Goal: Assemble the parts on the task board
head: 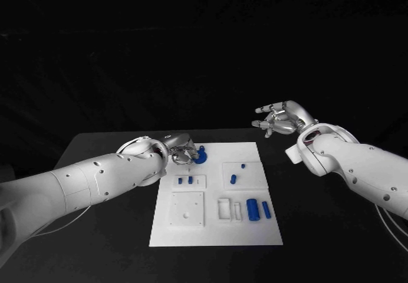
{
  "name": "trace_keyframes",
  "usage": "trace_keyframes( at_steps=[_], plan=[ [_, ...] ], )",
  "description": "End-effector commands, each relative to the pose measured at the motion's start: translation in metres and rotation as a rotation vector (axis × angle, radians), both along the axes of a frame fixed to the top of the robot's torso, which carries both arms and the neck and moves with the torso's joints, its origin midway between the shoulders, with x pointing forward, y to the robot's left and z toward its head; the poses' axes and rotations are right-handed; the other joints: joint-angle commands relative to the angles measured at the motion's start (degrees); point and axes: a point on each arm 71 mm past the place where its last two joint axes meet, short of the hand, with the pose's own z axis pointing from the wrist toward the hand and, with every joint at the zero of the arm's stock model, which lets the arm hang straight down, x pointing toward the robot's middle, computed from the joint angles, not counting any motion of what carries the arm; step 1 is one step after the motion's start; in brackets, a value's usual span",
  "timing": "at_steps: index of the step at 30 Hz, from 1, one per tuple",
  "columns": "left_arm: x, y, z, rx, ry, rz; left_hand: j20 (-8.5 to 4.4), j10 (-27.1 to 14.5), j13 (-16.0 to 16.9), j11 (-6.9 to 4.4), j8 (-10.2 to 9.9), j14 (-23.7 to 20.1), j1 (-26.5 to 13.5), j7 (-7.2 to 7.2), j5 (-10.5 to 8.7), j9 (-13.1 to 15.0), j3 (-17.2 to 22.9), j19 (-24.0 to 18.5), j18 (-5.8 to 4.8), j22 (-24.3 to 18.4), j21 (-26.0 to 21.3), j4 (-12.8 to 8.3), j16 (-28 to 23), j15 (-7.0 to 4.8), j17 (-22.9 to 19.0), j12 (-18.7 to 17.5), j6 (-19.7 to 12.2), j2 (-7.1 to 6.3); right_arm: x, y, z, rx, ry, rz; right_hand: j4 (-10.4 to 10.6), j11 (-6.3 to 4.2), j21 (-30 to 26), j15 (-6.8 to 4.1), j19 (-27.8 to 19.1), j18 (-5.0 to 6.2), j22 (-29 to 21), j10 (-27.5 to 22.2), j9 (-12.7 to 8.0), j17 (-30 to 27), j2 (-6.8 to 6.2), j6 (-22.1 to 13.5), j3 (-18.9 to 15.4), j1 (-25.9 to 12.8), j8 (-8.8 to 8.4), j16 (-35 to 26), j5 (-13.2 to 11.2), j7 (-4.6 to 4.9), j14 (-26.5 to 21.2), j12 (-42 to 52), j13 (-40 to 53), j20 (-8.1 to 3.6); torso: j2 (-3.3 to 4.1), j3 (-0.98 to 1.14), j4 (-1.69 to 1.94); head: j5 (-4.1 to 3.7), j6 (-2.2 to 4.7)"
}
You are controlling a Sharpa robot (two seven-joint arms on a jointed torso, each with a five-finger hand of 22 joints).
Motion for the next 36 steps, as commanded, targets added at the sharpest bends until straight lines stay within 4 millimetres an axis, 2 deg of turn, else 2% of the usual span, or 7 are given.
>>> trace_keyframes(
  at_steps=[1, 8, 14, 19, 25, 28, 36],
  plan=[
    [0.000, 0.002, 0.000, -0.005, 0.010, -0.006, -0.08, 0.3, 0.1, -0.07, -0.2, 0.4, -0.2, -0.02, 0.08, 0.0, 0.1, 0.2, 0.78, 1.1, -0.3, 0.3, -0.2, -0.12, 0.1, 0.2, -0.3, -0.02, -0.001, 0.001, 0.000, 0.000, -0.004, 0.012, -0.1, -0.09, 0.2, 0.04, 1.4, -0.35, -0.1, -0.3, 0.1, -0.1, 0.08, 0.3, -0.4, 0.3, -0.15, 0.1, 0.2, 0.09, -0.3, -0.1, 0.1, 0.19, 0.04, 0.02, -0.04, 0.11, 0.01],
    [0.001, 0.011, -0.001, 0.000, 0.012, 0.008, -0.10, 0.3, 0.1, -0.07, -0.2, 0.5, -0.1, -0.01, 0.14, 0.0, 0.1, 0.2, 0.79, 1.1, -0.2, 0.3, -0.2, -0.13, 0.1, 0.2, -0.3, -0.06, -0.001, 0.000, 0.001, 0.000, -0.004, 0.012, -0.1, -0.08, 0.3, 0.05, 1.4, -0.35, -0.1, -0.3, 0.1, -0.1, 0.09, 0.4, -0.4, 0.3, -0.14, 0.1, 0.2, 0.10, -0.4, -0.2, 0.0, 0.20, 0.06, 0.03, -0.17, 0.39, 0.06],
    [0.000, 0.017, -0.002, 0.003, 0.017, 0.016, -0.08, 0.3, 0.1, -0.07, -0.2, 0.5, -0.1, -0.02, 0.12, 0.0, 0.1, 0.2, 0.78, 1.1, -0.2, 0.3, -0.3, -0.12, 0.1, 0.2, -0.3, -0.10, -0.001, 0.000, 0.001, 0.001, -0.005, 0.011, -0.1, -0.08, 0.3, 0.06, 1.3, -0.35, -0.2, -0.3, 0.1, -0.1, 0.11, 0.4, -0.4, 0.3, -0.15, 0.1, 0.3, 0.10, -0.4, -0.3, 0.0, 0.22, 0.07, 0.03, -0.14, 0.32, -0.10],
    [-0.001, 0.019, -0.005, 0.002, 0.025, 0.017, -0.10, 0.3, 0.1, -0.08, -0.2, 0.5, -0.1, -0.03, 0.15, 0.0, 0.1, 0.3, 0.79, 1.1, -0.2, 0.4, -0.3, -0.15, 0.2, 0.2, -0.3, -0.10, 0.000, 0.001, 0.000, 0.001, -0.005, 0.011, -0.1, -0.08, 0.3, 0.06, 1.3, -0.35, -0.2, -0.3, 0.1, -0.1, 0.11, 0.4, -0.4, 0.3, -0.15, 0.1, 0.3, 0.10, -0.4, -0.3, 0.0, 0.22, 0.01, -0.01, -0.17, 0.48, -0.16],
    [-0.002, 0.020, -0.007, 0.003, 0.036, 0.015, -0.10, 0.3, 0.1, -0.08, -0.2, 0.5, -0.1, -0.03, 0.15, 0.0, 0.1, 0.3, 0.79, 1.1, -0.2, 0.4, -0.3, -0.15, 0.2, 0.2, -0.3, -0.10, 0.000, 0.001, 0.000, 0.001, -0.004, 0.012, -0.1, -0.09, 0.3, 0.07, 1.3, -0.36, -0.3, -0.2, 0.1, -0.1, 0.13, 0.5, -0.3, 0.3, -0.14, 0.0, 0.3, 0.09, -0.4, -0.4, -0.2, 0.22, 0.05, 0.07, -0.17, 0.28, -0.18],
    [-0.003, 0.021, -0.009, 0.004, 0.042, 0.016, -0.10, 0.3, 0.1, -0.08, -0.2, 0.5, -0.1, -0.03, 0.15, 0.0, 0.1, 0.3, 0.79, 1.1, -0.2, 0.4, -0.3, -0.15, 0.2, 0.2, -0.3, -0.10, 0.000, 0.001, 0.000, 0.001, -0.003, 0.012, -0.1, -0.09, 0.3, 0.07, 1.3, -0.36, -0.3, -0.2, 0.1, -0.1, 0.13, 0.5, -0.3, 0.3, -0.14, 0.0, 0.3, 0.09, -0.4, -0.4, -0.2, 0.22, 0.07, 0.05, -0.08, 0.26, -0.20],
    [-0.004, 0.022, -0.011, 0.001, 0.052, 0.016, -0.11, 0.3, 0.1, -0.09, -0.2, 0.5, -0.1, -0.03, 0.25, 0.0, 0.1, 0.3, 0.77, 1.1, -0.2, 0.4, -0.3, -0.14, 0.2, 0.2, -0.3, -0.04, 0.000, 0.001, 0.000, 0.001, -0.003, 0.013, -0.1, -0.09, 0.3, 0.07, 1.3, -0.36, -0.3, -0.2, 0.1, -0.1, 0.13, 0.5, -0.3, 0.3, -0.14, 0.0, 0.3, 0.09, -0.4, -0.4, -0.2, 0.22, 0.07, 0.07, -0.15, 0.29, -0.29]
  ],
)
